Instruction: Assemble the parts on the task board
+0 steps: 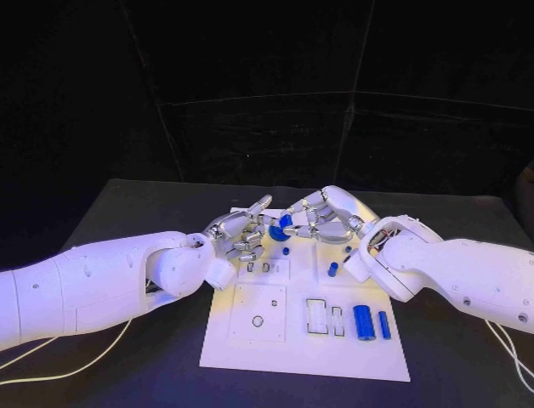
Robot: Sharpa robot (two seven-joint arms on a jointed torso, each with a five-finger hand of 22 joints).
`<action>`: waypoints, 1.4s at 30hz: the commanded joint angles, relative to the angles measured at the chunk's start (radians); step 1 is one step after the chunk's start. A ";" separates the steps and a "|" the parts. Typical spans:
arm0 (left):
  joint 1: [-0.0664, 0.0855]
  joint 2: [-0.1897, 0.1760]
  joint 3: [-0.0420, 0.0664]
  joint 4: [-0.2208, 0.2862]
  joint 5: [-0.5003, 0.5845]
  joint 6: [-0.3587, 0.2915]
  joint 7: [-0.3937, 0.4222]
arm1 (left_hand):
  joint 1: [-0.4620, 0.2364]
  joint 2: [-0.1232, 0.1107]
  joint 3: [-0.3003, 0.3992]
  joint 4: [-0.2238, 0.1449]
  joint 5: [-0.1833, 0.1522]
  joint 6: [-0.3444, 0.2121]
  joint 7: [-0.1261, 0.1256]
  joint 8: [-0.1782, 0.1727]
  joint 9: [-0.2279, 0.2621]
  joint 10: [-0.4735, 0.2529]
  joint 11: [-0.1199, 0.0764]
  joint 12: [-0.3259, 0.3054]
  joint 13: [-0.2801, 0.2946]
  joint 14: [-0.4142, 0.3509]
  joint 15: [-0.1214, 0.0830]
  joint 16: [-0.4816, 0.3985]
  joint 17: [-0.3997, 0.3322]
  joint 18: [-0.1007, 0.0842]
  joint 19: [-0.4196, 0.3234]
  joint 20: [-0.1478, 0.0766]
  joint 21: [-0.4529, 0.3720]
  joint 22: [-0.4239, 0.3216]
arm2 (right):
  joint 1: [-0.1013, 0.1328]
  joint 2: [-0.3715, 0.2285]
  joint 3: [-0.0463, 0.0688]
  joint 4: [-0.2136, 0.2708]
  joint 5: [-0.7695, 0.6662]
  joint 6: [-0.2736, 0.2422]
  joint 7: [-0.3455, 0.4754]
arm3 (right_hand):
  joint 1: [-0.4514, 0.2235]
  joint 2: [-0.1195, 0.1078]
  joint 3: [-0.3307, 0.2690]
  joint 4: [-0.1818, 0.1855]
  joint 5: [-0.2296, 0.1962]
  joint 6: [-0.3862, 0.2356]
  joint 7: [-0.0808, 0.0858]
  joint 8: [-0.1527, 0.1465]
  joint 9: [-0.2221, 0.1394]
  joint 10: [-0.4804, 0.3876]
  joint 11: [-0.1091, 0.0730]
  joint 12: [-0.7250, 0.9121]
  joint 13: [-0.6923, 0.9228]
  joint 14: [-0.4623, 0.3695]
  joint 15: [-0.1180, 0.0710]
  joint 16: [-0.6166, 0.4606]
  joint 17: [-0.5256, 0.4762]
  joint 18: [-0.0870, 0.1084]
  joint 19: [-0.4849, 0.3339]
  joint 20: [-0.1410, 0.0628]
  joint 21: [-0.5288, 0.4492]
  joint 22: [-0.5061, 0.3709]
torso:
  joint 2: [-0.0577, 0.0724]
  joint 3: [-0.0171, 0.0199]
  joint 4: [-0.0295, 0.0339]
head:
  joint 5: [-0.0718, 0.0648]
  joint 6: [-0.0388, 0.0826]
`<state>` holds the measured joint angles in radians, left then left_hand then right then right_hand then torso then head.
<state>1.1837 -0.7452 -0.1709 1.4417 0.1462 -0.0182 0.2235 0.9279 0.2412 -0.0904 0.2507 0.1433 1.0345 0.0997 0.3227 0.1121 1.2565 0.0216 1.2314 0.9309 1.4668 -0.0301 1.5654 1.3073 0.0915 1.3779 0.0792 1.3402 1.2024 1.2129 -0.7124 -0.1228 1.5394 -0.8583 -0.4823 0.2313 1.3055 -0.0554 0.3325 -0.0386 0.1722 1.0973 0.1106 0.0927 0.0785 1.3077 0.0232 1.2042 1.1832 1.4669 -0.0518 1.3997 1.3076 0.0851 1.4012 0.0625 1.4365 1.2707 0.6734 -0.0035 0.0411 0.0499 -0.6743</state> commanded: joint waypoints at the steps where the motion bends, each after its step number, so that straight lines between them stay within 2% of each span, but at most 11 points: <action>1: 0.002 -0.001 0.002 0.000 0.003 0.008 0.022 | 0.004 0.003 0.000 -0.008 0.007 0.006 0.000 0.002 -0.001 0.005 0.003 0.001 -0.001 0.104 -0.009 0.005 0.263 -0.009 -0.002 -0.006 0.005 -0.001 | 0.001 -0.003 0.000 0.004 -0.003 0.000 -0.009 | 0.001 0.012 -0.003 0.001 0.003 0.007 0.000 0.007 0.002 0.002 0.004 0.006 0.001 0.062 0.008 0.002 0.055 -0.021 0.004 0.003 0.005 0.001 | 0.001 0.0004 -0.0002 | 0.000 0.000; 12: 0.002 0.000 0.002 -0.008 0.000 -0.006 0.022 | 0.012 0.003 0.002 -0.018 0.007 0.003 0.000 0.001 0.001 -0.001 0.002 -0.008 -0.013 0.104 -0.010 0.005 0.263 -0.008 -0.005 -0.008 0.002 -0.006 | 0.001 -0.008 0.000 0.013 -0.001 -0.007 -0.008 | 0.001 0.012 -0.004 0.002 0.003 0.008 0.000 0.008 0.002 0.001 0.004 0.005 0.000 0.062 0.008 0.001 0.053 -0.020 0.004 0.003 0.005 0.001 | 0.001 0.0001 -0.0001 | -0.003 0.000; 19: 0.003 -0.006 0.002 -0.020 -0.028 -0.040 0.021 | 0.022 0.004 -0.001 -0.040 0.006 -0.041 0.015 -0.020 -0.002 -0.054 0.014 -0.064 -0.093 0.104 -0.002 0.005 0.263 -0.004 -0.018 -0.004 -0.013 -0.029 | 0.001 -0.013 0.000 0.018 0.004 -0.007 -0.012 | 0.000 0.012 -0.005 0.003 0.003 0.009 -0.001 0.008 0.002 0.001 0.004 0.005 0.000 0.062 0.008 0.001 0.054 -0.020 0.004 0.003 0.005 0.000 | 0.001 0.0001 0.0004 | -0.003 -0.001; 28: 0.008 -0.037 0.002 -0.035 -0.050 -0.070 0.035 | 0.029 0.005 -0.001 -0.053 0.006 -0.053 0.021 -0.024 -0.001 -0.077 0.020 -0.088 -0.126 0.104 0.003 0.005 0.263 0.000 -0.029 0.001 -0.026 -0.048 | 0.001 -0.012 0.000 0.001 -0.033 0.035 -0.067 | -0.002 0.012 -0.007 0.004 0.000 0.010 -0.001 0.008 0.002 0.001 0.004 0.005 0.000 0.062 0.008 0.002 0.055 -0.021 0.005 0.003 0.006 0.002 | 0.000 -0.0019 0.0003 | -0.008 -0.007; 32: 0.019 -0.074 0.003 -0.026 -0.052 -0.078 0.068 | 0.036 0.006 -0.002 -0.069 0.006 -0.063 0.026 -0.026 0.001 -0.125 0.025 -0.137 -0.198 0.104 0.008 0.005 0.263 0.010 -0.058 0.007 -0.058 -0.095 | 0.001 0.002 0.000 -0.021 -0.132 0.070 -0.104 | -0.002 0.013 -0.011 0.005 -0.004 0.013 -0.002 0.008 0.003 0.001 0.003 0.005 0.000 0.062 0.008 0.002 0.055 -0.021 0.005 0.003 0.006 0.003 | 0.000 -0.0020 0.0015 | -0.010 -0.012; 38: 0.043 -0.120 0.004 0.004 -0.053 -0.071 0.112 | 0.042 0.007 -0.002 -0.082 0.006 -0.070 0.029 -0.027 0.003 -0.140 0.028 -0.150 -0.215 0.104 0.011 0.005 0.263 0.013 -0.068 0.010 -0.069 -0.109 | 0.001 0.043 -0.001 -0.072 -0.263 0.103 -0.142 | -0.003 0.012 -0.012 0.005 -0.005 0.015 -0.003 0.009 0.003 0.001 0.003 0.005 0.000 0.062 0.007 0.003 0.057 -0.022 0.008 0.003 0.008 0.007 | 0.001 -0.0018 0.0037 | -0.009 -0.018; 42: 0.052 -0.138 0.004 0.022 -0.052 -0.075 0.131 | 0.045 0.007 -0.002 -0.088 0.006 -0.073 0.031 -0.027 0.004 -0.146 0.030 -0.155 -0.223 0.104 0.013 0.005 0.263 0.015 -0.074 0.011 -0.076 -0.119 | -0.001 0.070 -0.002 -0.106 -0.330 0.117 -0.159 | -0.003 0.012 -0.013 0.006 -0.006 0.016 -0.003 0.009 0.003 0.000 0.002 0.003 -0.002 0.062 0.007 0.002 0.055 -0.022 0.008 0.003 0.009 0.008 | 0.001 -0.0017 0.0027 | -0.008 -0.023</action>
<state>1.2330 -0.8807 -0.1680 1.4550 0.1035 -0.0883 0.2957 0.9620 0.2462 -0.0918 0.1693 0.1432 0.9682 0.1301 0.3021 0.1143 1.1162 0.0499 1.0791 0.7092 1.4670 -0.0228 1.5654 1.3073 0.0914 1.3098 0.0923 1.2678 1.0853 1.2110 -0.6485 -0.1246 1.4418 -1.0741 -0.4073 0.1136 1.3054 -0.0499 0.3269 -0.0333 0.1685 1.1034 0.1104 0.0987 0.0799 1.3077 0.0232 1.2042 1.1824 1.4669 -0.0518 1.3997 1.3074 0.0690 1.4047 0.0661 1.4416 1.2781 0.6734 -0.0053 0.0435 0.0409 -0.6951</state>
